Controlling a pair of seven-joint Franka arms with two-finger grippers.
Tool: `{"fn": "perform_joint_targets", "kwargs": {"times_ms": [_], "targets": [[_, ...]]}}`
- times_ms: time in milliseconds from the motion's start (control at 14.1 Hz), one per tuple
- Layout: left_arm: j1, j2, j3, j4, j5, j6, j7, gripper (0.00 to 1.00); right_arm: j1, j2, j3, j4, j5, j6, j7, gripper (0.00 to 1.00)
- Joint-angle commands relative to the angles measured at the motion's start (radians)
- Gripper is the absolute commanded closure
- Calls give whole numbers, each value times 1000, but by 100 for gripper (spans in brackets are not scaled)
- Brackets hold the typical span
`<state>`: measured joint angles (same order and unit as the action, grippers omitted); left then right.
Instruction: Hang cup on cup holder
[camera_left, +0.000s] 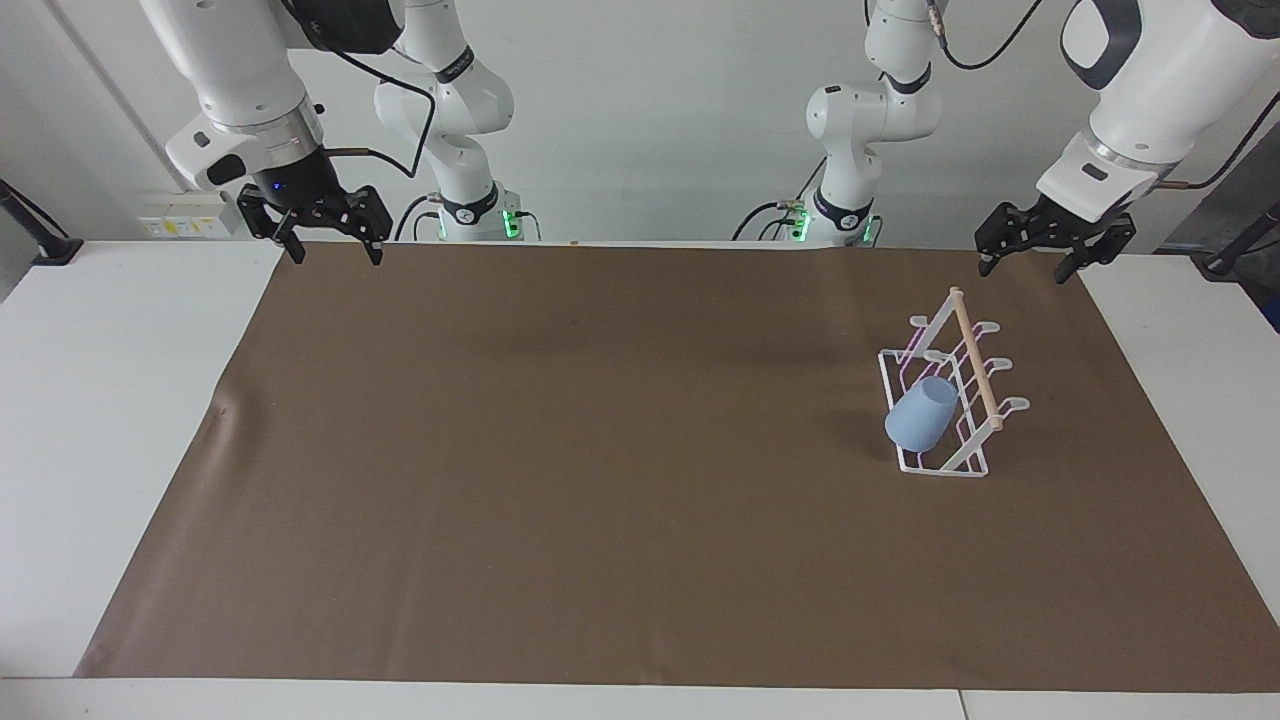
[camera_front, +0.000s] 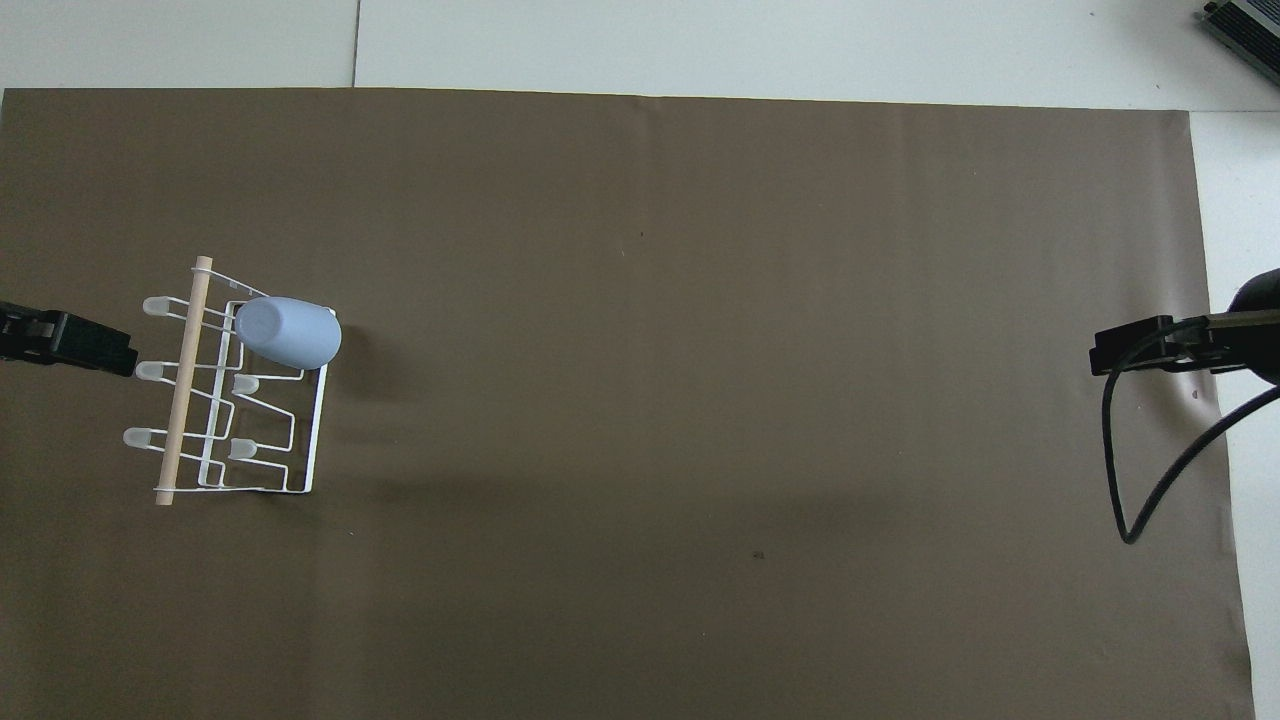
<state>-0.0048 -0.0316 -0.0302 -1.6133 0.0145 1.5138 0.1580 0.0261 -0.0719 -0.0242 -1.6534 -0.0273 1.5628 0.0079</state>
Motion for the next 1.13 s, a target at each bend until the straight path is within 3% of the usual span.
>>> {"fn": "perform_joint_targets", "kwargs": {"times_ms": [0,1061], "targets": [[8,-36,-1,-43,-5,28,20,0,-6,-23,1,-31,-8,16,-25,0],[6,-30,-2,-42,-4,97,-54,0,-1,-28,3,-32,-8,16,-20,0]]}}
